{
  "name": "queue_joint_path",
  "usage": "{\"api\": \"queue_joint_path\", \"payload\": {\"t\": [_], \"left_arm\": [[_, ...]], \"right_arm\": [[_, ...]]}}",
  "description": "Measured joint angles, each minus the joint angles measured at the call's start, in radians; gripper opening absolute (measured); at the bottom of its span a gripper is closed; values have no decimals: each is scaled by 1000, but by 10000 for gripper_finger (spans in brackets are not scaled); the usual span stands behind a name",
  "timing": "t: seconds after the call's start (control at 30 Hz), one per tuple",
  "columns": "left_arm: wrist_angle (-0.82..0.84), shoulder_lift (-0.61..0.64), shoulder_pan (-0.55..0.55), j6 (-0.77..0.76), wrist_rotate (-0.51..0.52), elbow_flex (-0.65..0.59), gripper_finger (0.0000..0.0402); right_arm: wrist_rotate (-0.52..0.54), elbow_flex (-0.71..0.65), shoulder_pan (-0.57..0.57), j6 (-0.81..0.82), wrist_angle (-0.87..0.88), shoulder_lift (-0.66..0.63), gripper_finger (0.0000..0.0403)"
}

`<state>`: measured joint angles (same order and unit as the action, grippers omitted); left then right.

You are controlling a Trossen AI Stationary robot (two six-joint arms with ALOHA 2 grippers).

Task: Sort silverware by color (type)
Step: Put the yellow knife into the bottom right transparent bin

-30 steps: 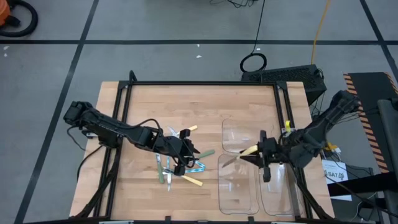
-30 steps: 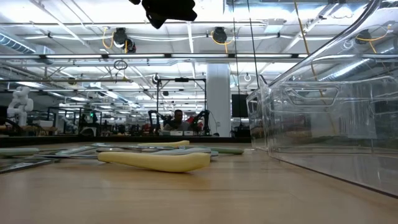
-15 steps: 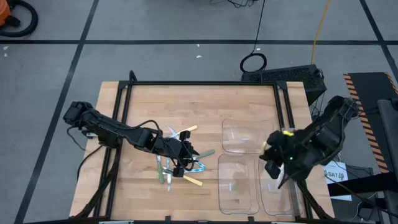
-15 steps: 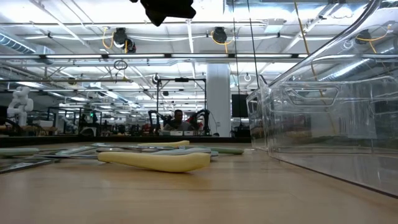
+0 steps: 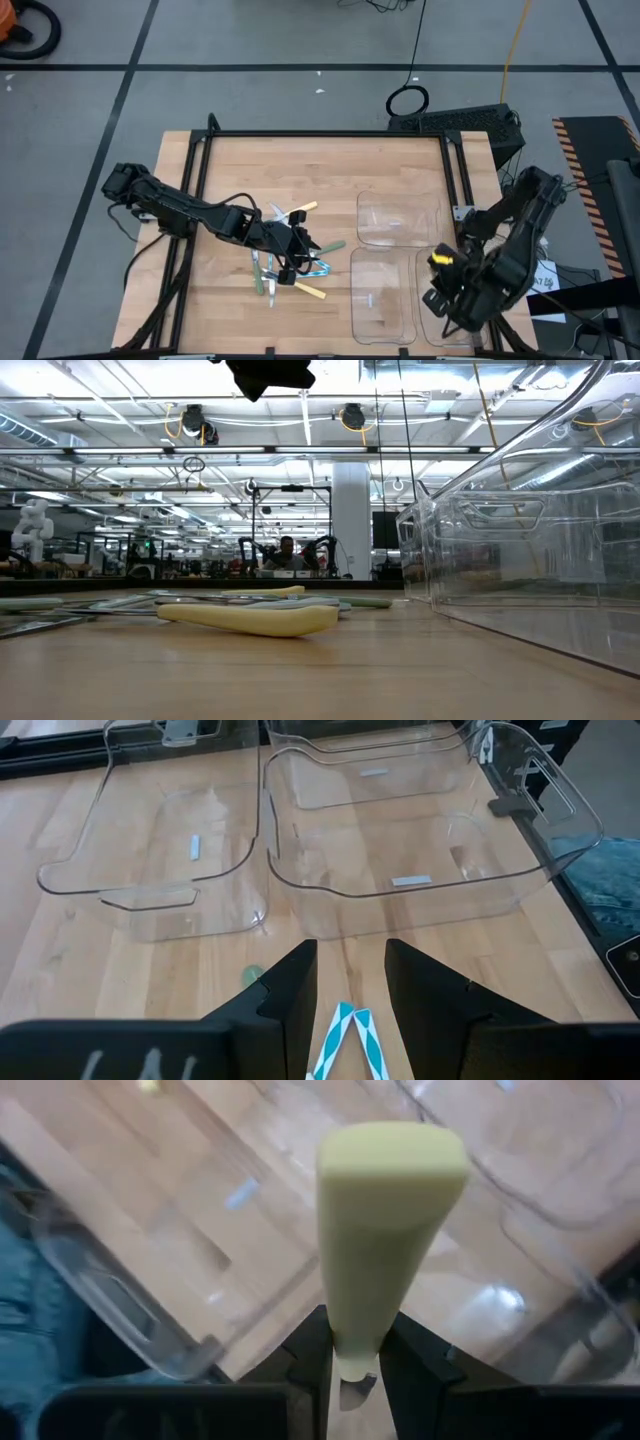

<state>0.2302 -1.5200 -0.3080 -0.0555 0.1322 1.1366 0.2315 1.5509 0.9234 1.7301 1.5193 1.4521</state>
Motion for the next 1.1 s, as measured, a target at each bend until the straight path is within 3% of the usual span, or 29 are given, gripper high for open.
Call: {"api": "queue_joint_path", "payload": {"t": [0.5,0.93,1.1], "left_arm": [[-23,0,0,-6,0,0,129],[-26,0,0,-6,15,0,129],[-26,0,0,-8,16,0,129]], "right_arm": [[-54,-158,92,170,-24,67,66],[-54,-295,94,171,-110,67,75],[-105,-302,94,170,-113,67,91]]}}
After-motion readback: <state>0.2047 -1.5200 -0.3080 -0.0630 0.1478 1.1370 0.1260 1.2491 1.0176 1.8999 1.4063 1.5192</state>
